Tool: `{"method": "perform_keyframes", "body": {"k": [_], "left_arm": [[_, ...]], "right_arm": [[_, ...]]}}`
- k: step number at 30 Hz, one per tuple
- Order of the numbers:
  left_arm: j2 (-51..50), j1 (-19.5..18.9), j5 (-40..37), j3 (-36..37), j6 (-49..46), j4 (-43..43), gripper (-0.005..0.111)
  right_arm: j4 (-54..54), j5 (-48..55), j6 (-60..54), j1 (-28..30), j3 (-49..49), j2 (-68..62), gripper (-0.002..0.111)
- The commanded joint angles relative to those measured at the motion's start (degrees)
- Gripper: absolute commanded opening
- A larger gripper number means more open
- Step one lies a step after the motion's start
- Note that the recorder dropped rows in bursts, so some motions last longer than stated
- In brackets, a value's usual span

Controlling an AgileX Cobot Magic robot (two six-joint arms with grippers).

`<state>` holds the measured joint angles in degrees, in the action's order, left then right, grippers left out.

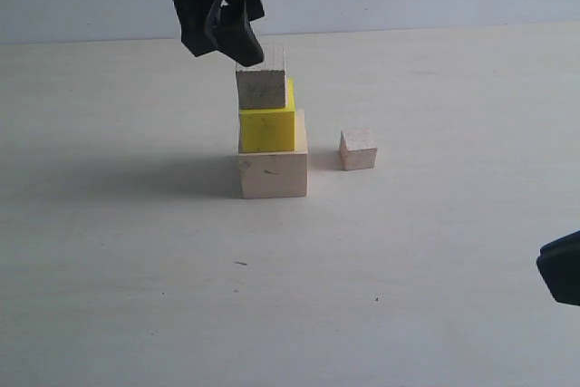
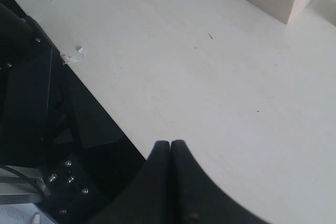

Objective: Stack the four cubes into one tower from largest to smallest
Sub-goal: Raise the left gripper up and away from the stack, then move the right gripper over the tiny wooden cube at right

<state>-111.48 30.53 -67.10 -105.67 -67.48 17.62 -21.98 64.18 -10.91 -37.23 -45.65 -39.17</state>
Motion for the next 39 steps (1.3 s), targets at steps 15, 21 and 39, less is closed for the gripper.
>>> {"method": "perform_keyframes", "body": {"k": [15,21,39], "left_arm": [[16.8,0.2,-1.7,-0.5,25.7,-2.3,0.000],[20.7,0.2,-2.9,0.7,40.4,-10.5,0.000],[71.1,-12.0,33.7,68.9,66.5,-22.8,0.000]], "right_arm": [[0.1,-3.5,-0.5,-0.1,0.3,0.5,0.000],[0.1,-7.4,-0.1,-0.1,0.3,0.5,0.000],[28.7,-26.5,20.5,-0.1,0.1,-8.8,0.000]]}}
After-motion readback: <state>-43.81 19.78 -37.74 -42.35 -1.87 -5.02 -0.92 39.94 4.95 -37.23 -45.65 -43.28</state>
